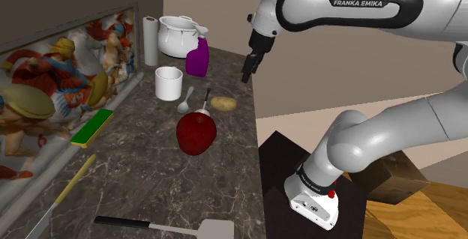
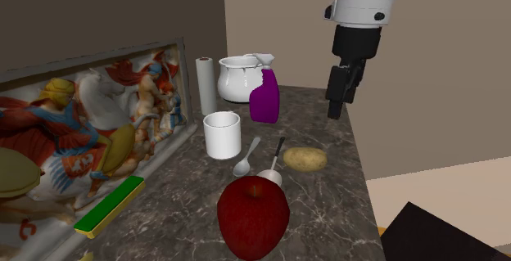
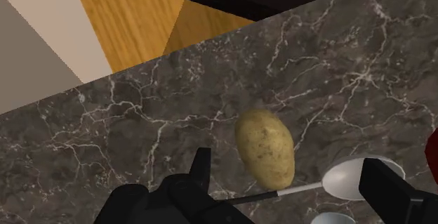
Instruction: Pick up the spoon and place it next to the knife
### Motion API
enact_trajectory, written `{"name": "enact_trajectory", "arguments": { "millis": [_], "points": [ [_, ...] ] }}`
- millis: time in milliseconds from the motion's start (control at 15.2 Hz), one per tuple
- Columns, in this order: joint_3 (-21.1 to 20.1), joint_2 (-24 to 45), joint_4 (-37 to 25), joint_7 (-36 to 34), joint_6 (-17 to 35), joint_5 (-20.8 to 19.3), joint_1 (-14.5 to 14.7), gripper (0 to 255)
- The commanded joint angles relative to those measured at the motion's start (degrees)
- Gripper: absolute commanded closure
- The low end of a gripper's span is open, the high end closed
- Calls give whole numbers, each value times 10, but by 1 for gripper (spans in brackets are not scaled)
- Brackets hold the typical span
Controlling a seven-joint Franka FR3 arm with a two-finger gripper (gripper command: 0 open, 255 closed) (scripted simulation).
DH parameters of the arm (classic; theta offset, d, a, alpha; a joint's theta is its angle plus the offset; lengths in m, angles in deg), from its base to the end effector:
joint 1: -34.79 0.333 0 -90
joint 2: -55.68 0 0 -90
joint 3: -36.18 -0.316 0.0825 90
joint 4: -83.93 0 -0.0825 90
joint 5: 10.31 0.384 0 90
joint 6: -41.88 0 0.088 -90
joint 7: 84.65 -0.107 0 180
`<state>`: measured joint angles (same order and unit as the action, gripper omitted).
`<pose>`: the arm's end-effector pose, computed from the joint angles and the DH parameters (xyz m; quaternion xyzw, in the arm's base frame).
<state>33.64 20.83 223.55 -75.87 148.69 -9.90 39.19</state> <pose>0.3683 0.0471 0.5173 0.9910 0.1320 0.0174 0.0096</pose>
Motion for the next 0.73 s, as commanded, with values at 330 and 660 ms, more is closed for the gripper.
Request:
{"name": "enact_trajectory", "arguments": {
  "millis": [330, 660],
  "points": [
    [-23, 118, -16, 20, 128, 11, 29, 0],
    [-42, 209, -47, 30, 206, 12, 47, 0]
  ]
}}
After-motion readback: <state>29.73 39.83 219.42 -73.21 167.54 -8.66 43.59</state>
